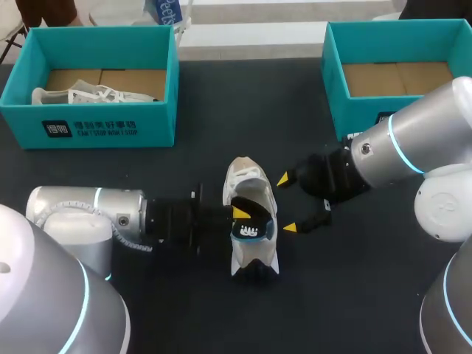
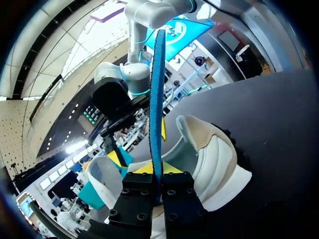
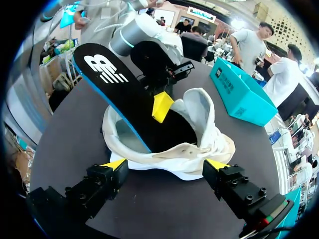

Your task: Take the shoe out of the shoebox, open the shoe tongue, remove and reinsert the insole, then place the shoe into the shoebox

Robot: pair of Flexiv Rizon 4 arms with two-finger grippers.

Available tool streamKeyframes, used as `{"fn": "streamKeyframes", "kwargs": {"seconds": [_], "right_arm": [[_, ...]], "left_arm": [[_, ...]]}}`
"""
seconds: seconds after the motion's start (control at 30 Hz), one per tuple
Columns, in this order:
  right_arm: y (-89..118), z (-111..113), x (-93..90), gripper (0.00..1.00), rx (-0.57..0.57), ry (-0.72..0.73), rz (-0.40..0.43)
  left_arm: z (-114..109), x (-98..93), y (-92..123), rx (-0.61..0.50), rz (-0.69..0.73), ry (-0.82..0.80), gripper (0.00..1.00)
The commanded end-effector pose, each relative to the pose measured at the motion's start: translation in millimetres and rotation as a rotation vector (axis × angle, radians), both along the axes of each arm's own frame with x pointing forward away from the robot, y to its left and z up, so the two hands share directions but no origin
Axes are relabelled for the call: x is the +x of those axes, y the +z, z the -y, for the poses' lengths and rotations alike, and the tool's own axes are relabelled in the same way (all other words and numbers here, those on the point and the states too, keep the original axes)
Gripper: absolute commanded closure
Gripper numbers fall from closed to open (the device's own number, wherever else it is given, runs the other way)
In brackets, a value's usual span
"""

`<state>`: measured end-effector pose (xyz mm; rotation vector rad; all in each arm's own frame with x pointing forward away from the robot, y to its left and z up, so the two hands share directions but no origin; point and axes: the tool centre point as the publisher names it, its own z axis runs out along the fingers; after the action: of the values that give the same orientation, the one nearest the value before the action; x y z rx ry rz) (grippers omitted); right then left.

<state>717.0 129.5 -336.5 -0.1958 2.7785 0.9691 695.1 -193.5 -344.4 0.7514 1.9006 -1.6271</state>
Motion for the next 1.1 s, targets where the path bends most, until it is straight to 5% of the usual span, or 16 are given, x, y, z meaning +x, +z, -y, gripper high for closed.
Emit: {"fn": "streamKeyframes", "kwargs": {"seconds": [0.03,0.13,0.3,0.57,0.73,0.8,1.1], "right_arm": [[-1.2,-0.3,-0.8,0.0,0.002,0.0,0.003],[-1.2,-0.3,-0.8,0.0,0.002,0.0,0.003],[-1.2,-0.3,-0.8,0.0,0.002,0.0,0.003],[-1.2,-0.3,-0.8,0.0,0.002,0.0,0.003],[-1.2,-0.3,-0.8,0.0,0.002,0.0,0.003],[-1.2,-0.3,-0.8,0.0,0.002,0.0,0.003],[-1.2,-0.3,-0.8,0.0,0.002,0.0,0.003]], "left_arm": [[2.6,4.4,-4.8,-0.001,0.0,0.011,1.0],[2.3,-2.2,2.2,-0.012,-0.001,0.007,0.73],[1.5,-11.1,15.5,-0.027,0.019,-0.001,0.62],[1.1,-23.5,29.9,-0.061,0.041,-0.014,0.59],[4.5,-29.4,29.2,-0.068,0.031,-0.029,0.69],[6.7,-30.5,25.2,-0.066,0.024,-0.036,1.0],[11.1,-21.6,3.2,-0.021,0.002,-0.039,1.0]]}}
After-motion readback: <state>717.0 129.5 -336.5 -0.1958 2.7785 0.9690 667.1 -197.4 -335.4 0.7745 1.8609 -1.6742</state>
